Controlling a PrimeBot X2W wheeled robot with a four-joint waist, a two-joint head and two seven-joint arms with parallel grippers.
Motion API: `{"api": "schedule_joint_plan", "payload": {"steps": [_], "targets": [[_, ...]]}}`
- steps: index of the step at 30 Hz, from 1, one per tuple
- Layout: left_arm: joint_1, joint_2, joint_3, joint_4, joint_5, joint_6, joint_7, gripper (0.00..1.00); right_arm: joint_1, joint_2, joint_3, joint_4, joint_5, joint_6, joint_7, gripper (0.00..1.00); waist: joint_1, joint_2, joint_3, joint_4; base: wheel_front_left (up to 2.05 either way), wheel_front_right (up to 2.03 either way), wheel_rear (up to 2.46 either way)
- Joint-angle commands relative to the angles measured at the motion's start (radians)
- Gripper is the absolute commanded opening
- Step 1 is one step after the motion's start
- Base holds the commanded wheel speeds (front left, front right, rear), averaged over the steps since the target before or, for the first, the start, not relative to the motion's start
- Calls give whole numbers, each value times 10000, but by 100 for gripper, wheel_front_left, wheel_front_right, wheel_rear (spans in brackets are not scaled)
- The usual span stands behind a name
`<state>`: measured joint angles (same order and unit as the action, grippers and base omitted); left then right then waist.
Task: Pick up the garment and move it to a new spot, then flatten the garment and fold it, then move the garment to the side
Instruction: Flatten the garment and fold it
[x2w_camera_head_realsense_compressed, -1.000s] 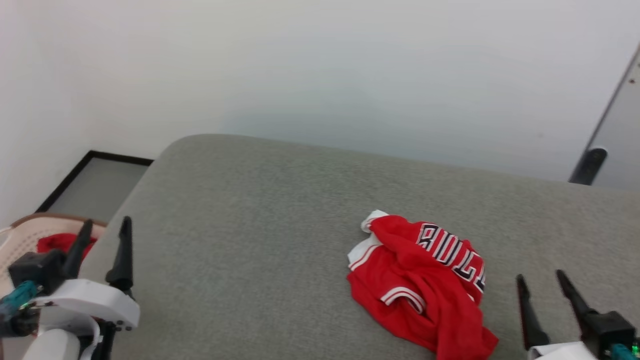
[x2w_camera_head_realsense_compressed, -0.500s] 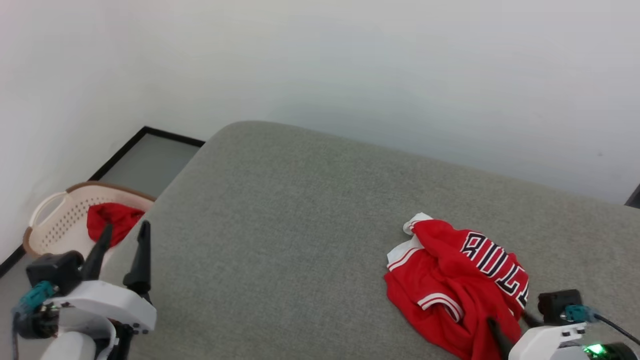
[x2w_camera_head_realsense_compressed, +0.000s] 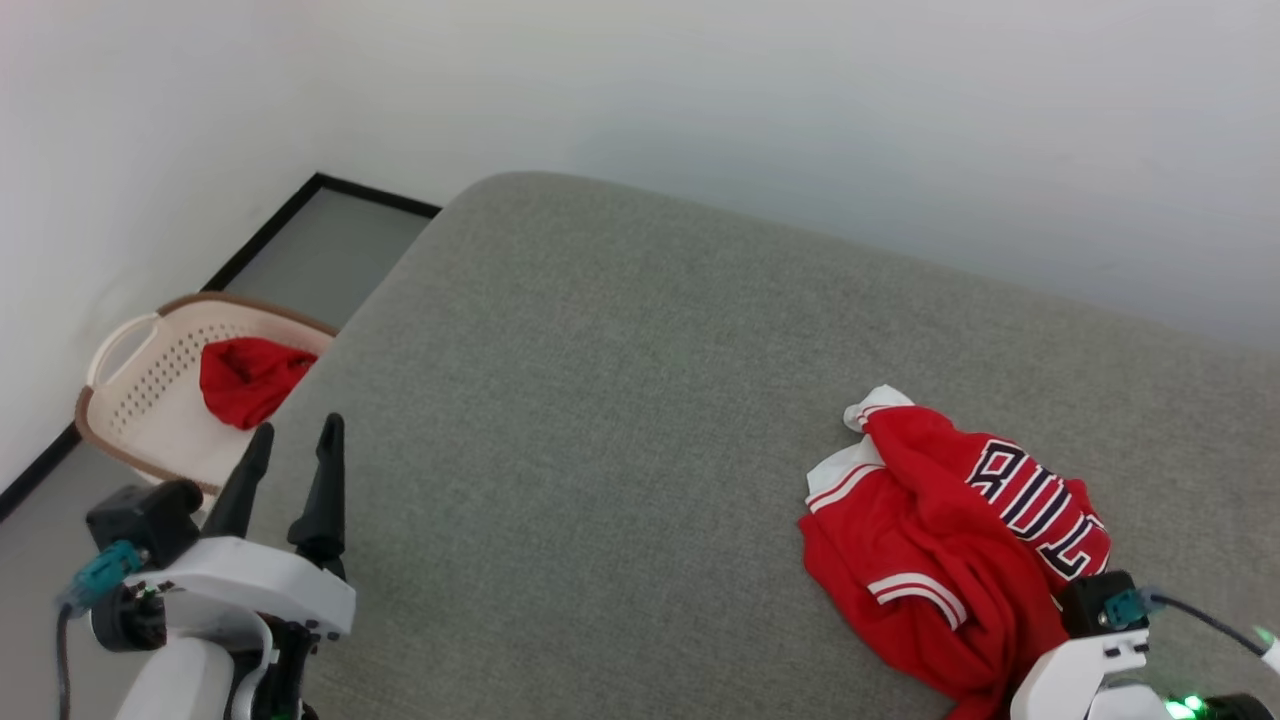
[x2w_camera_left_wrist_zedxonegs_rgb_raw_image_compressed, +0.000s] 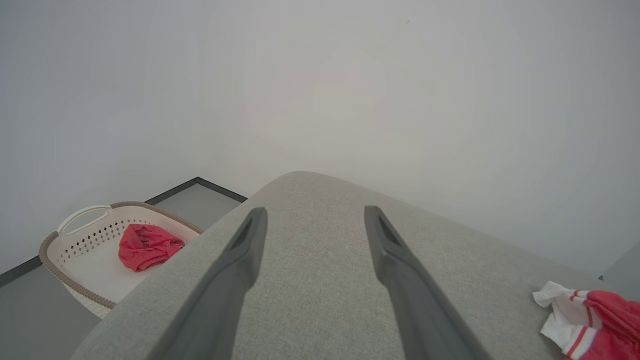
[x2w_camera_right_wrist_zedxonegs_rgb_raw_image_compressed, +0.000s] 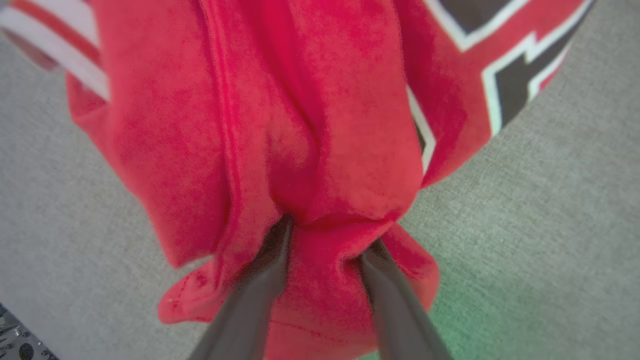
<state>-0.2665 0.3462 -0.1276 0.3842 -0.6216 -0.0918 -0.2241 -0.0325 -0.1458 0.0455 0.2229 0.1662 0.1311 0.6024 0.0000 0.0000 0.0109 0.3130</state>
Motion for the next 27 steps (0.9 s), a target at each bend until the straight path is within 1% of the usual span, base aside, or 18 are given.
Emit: {"api": "schedule_joint_plan", "payload": {"steps": [1, 6, 10, 13, 20, 25, 27], "targets": [[-138, -54, -35, 63, -39, -76, -85, 100, -158, -53, 79, 223, 91, -6, -62, 0, 0, 0, 230, 121, 0, 0, 0], [-293, -24, -180, 278, 87, -163, -180, 100, -670, -331, -229, 395, 337, -9, -237, 0, 0, 0, 292, 103, 0, 0, 0], [-294, 44, -95, 402, 173, -174, -276, 100, -855, -550, -317, 137, 498, -8, -12, 0, 0, 0, 191, -16, 0, 0, 0], [-187, 70, -59, 512, 242, -190, -330, 100, -981, -837, -507, -211, 658, -8, 188, 0, 0, 0, 100, -136, 0, 0, 0], [-2, -74, 56, 643, 436, -236, -398, 100, -1208, -1710, -1187, -653, 1087, -8, 323, 0, 0, 0, -48, -449, 0, 0, 0], [-34, -194, 71, 642, 508, -274, -409, 100, -1291, -2501, -1802, -447, 1276, -8, 61, 0, 0, 0, -22, -667, 0, 0, 0], [-113, -250, 90, 602, 528, -300, -410, 100, -1372, -2852, -2118, -270, 1186, -8, -103, 0, 0, 0, 30, -730, 0, 0, 0]]}}
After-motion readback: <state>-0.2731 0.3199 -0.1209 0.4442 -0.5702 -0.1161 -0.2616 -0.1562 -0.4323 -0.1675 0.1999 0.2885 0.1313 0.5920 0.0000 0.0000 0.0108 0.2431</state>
